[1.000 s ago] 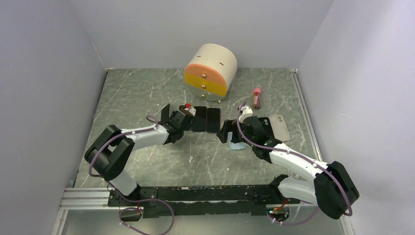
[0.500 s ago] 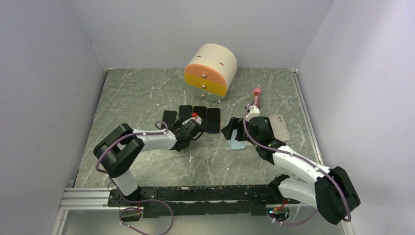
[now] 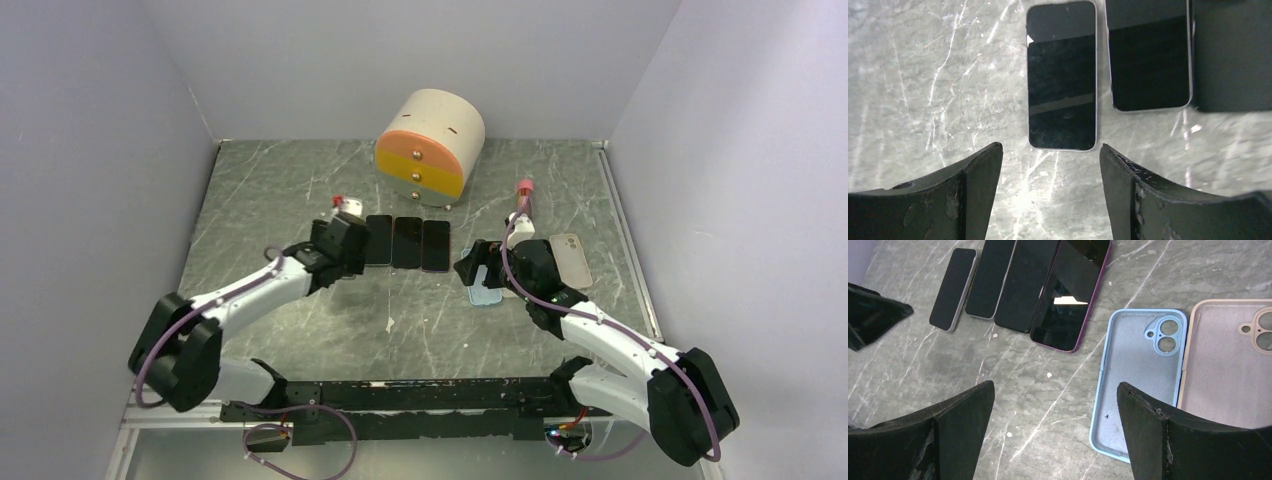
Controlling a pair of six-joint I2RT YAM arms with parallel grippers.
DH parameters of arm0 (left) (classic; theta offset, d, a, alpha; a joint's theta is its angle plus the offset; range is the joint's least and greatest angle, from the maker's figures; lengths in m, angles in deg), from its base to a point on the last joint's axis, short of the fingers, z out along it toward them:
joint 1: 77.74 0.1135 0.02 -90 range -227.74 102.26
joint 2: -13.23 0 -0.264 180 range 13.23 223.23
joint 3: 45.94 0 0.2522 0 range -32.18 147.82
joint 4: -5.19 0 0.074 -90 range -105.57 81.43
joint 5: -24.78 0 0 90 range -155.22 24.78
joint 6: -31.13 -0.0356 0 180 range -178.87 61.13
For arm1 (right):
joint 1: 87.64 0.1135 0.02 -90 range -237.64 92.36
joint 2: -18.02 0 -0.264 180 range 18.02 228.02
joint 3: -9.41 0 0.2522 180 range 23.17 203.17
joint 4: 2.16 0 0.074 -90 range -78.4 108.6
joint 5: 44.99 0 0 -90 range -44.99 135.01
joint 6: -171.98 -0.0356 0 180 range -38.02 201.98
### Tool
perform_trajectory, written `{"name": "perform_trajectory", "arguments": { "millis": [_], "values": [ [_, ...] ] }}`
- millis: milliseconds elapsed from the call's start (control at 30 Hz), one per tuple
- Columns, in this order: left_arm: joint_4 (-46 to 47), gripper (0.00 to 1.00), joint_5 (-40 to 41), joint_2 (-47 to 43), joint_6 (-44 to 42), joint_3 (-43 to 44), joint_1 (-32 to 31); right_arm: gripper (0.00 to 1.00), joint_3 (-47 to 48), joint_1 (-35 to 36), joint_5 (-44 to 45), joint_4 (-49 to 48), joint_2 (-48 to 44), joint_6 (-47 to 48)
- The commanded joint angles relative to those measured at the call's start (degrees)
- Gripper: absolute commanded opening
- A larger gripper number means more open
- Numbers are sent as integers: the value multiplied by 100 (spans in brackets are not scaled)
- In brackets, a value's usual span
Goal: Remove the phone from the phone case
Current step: Place the phone at the center of the board, then adjust the phone at the center of the board.
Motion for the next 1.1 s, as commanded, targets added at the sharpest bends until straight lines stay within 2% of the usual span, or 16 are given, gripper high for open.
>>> {"name": "perform_trajectory", "arguments": {
  "millis": [0, 133, 267, 500, 667, 1067],
  "values": [
    [-285, 76, -1290, -528, 1079, -109, 616, 95, -40, -31, -96, -343, -105, 13],
    [-585, 75, -2199, -672, 1960, -314, 1332, 95, -49, -25, -105, -364, -98, 16],
    [-345, 74, -2945, -887, 2787, -763, 1849, 95, -51, -26, -90, -364, -89, 20],
    [35, 68, -3375, -877, 4201, -1253, 2203, 94, -70, -30, -44, -385, -76, 29],
    [759, 68, -3384, -685, 4390, -1435, 2292, 94, -58, -30, -53, -397, -9, 41],
    [1583, 68, -3325, 216, 4227, -1125, 2405, 94, -61, -30, 13, -379, -40, 78]
  ]
}}
